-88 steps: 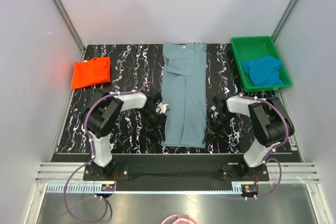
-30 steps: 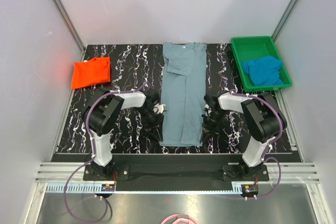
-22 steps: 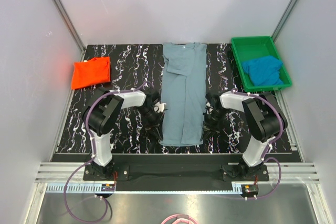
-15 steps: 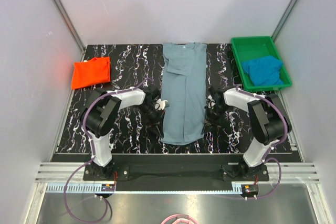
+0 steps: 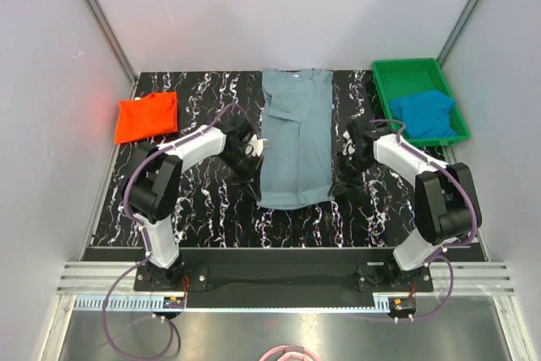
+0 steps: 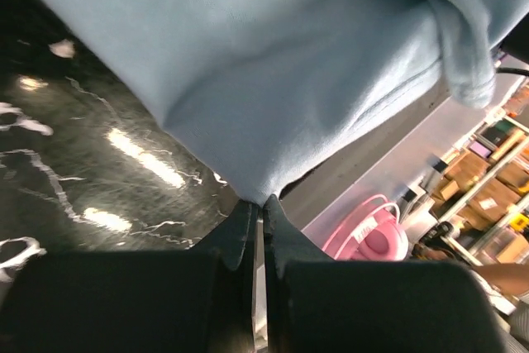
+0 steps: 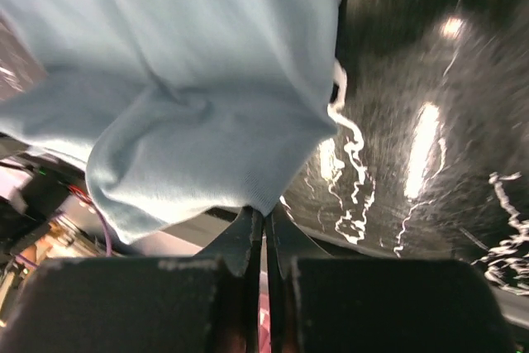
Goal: Fold and stack the t-shirts
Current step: Fold the tshirt
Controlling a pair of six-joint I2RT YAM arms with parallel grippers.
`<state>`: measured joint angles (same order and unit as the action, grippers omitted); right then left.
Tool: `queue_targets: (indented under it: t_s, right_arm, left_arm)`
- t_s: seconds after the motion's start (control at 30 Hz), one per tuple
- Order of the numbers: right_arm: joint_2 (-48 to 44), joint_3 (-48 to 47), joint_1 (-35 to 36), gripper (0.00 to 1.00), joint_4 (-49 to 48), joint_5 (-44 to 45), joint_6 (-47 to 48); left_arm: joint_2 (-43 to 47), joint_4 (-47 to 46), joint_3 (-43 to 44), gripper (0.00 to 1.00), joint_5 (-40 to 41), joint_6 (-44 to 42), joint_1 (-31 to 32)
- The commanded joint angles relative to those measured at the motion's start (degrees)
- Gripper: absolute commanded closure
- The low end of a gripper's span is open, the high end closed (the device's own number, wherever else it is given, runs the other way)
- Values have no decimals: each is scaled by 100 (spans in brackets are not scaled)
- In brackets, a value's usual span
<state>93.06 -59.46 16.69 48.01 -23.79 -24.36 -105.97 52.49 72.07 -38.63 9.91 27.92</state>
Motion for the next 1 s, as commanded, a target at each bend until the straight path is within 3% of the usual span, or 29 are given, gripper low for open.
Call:
queue_targets:
  t_s: [0.0,0.47,0.97]
  right_arm:
    - [-192,-522,-201,100,-11,182,186]
    - [520,-1867,-473,100,-441,270,458]
    - [1373,-2851,-658,100,-740,507,766]
  left_arm:
    - [86,174,377,100,242,-244,-94]
    - [-862,297,2239,100,690,-552,-366]
    - [-1706,209,3689,100,1138,-868,-621]
